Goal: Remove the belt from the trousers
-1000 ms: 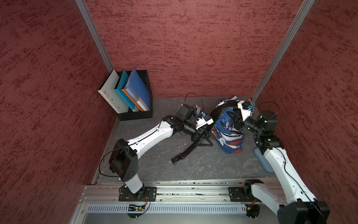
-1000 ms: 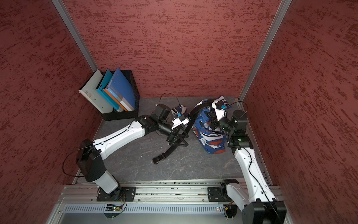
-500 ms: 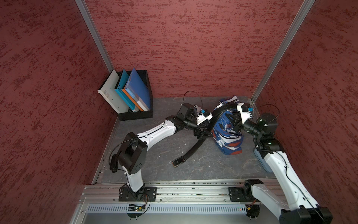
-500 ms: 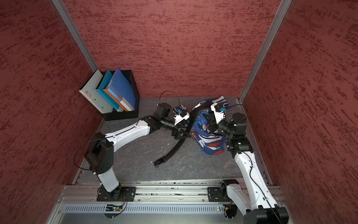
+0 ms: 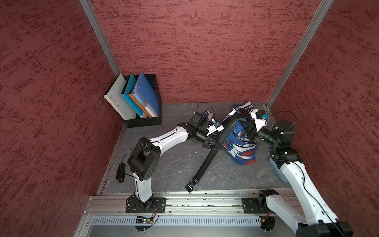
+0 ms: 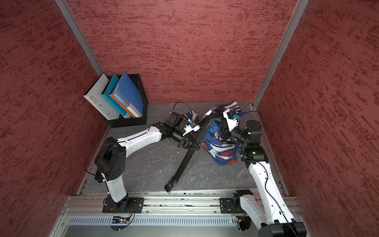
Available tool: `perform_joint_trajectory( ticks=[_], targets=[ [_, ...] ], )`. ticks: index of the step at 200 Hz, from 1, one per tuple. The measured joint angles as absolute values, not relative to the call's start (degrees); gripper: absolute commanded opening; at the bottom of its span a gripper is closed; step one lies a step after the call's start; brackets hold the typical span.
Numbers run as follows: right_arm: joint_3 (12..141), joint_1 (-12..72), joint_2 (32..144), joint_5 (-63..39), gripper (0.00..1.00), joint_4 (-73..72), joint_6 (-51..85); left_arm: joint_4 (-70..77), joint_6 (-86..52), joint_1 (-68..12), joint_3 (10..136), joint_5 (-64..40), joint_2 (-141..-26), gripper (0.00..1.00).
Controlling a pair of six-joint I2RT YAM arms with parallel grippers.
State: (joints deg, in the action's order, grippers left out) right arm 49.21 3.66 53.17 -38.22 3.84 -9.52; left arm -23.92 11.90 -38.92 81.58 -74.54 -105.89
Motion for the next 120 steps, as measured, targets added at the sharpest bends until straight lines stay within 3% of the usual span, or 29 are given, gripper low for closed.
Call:
perform_joint_trajectory(
  ticks=[27, 55, 88, 120],
  targets=[
    [49.2, 3.8, 53.2, -35.5, 0.0, 4.9, -12.1, -22.7, 10.4, -38.3, 83.6, -76.5, -105.8, 0.0],
    [49.5, 3.8, 53.6, -22.9, 0.0, 7.0, -12.9, -32.2, 19.8, -31.4, 83.0, -75.9, -103.0, 0.0],
    [55.3, -4.5, 56.6, -17.3, 0.0, 10.2, -2.5, -45.4, 35.0, -12.6, 77.3, -69.8, -94.6, 0.0],
    [64.0, -7.7, 60.7, -12.1, 0.0, 12.9, 5.8, -39.6, 33.1, 9.1, 62.1, -67.4, -81.9, 0.0]
  ],
)
